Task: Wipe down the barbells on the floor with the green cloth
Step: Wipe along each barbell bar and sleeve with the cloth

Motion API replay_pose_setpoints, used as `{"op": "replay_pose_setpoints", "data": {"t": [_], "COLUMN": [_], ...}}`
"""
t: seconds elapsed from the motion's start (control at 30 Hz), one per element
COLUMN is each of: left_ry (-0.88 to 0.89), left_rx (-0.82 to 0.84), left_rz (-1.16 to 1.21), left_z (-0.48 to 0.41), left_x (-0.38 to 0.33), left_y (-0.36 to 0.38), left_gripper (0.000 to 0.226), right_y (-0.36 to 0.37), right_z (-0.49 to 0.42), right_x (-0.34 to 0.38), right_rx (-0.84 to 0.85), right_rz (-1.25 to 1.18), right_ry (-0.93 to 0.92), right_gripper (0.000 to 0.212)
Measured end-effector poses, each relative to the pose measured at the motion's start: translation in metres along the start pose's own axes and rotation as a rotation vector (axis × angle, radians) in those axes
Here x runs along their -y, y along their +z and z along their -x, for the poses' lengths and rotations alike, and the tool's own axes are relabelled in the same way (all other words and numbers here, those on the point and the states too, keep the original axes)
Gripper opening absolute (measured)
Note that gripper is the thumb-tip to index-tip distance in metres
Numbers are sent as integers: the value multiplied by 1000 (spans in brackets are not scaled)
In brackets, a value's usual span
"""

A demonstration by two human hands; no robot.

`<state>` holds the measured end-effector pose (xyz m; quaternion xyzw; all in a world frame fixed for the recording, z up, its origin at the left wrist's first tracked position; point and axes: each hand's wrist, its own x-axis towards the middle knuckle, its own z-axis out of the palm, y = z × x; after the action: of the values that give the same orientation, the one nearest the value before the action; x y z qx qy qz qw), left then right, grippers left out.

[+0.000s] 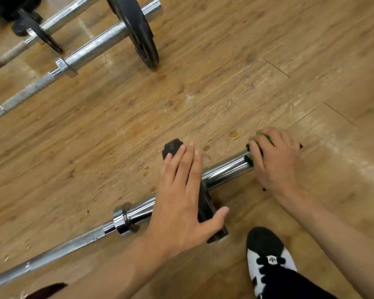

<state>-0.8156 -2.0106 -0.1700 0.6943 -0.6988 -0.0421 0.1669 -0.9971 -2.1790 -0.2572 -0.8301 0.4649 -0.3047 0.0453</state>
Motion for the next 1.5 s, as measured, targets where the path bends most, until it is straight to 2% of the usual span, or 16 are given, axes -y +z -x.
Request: {"op": "replay_pose_setpoints", "data": {"t": [0.13, 0.2, 0.33, 0.43, 0.5, 0.57, 0.67, 0.73, 0.9, 0.97, 1.03, 1.13, 1.27, 1.37, 1.43, 1.5], "left_ry": [53, 103, 47, 5, -5, 5, 20, 11, -35, -51, -66, 68, 124, 87, 88, 92], "left_rx": [46, 58, 35, -26, -56, -65, -47, -50, -39, -23, -3, 54, 38, -17, -37, -39], "left_rz": [-45, -83, 4, 108, 122, 124, 114, 112, 142, 143, 120, 33, -232, -227, -206, -188], "left_z": [15, 17, 1, -7, -7, -6, -11, -13, -19, -24, -25, -13, -5, -20, -27, -35], "left_x": [-11, -7, 18, 17, 14, 15, 20, 23, 29, 34, 31, 7, -5, 4, 11, 20], "left_y": [0, -7, -12, -1, 3, 2, 1, 1, 3, -1, -9, -14, 2, 4, 5, 0], "left_gripper": [97, 92, 80, 83, 84, 84, 85, 85, 90, 92, 96, 96, 94, 92, 93, 95], "right_y": [12, 9, -10, -10, -3, 3, 5, 7, 10, 18, 26, 34, 29, 32, 42, 55], "right_z": [32, 30, 18, 24, 34, 48, 45, 40, 23, 29, 42, 35, 24, 19, 24, 29], "right_x": [56, 43, -18, -3, 32, 53, 30, 2, 7, 37, 50, 19, -18, 1, 26, 38], "right_rx": [147, 171, 51, 53, 132, 204, 240, 208, -21, 23, 92, 55, -26, -34, -18, -8], "right_rz": [-6, 13, 17, 29, 14, -35, 14, 13, -98, -106, -75, 34, 25, -10, -20, 10], "right_ry": [-361, -511, -133, 58, -10, -231, -502, -455, 95, 10, -268, -501, -241, -71, -122, -366], "right_gripper": [37, 36, 32, 38, 42, 47, 56, 56, 51, 51, 55, 54, 51, 49, 48, 51]}}
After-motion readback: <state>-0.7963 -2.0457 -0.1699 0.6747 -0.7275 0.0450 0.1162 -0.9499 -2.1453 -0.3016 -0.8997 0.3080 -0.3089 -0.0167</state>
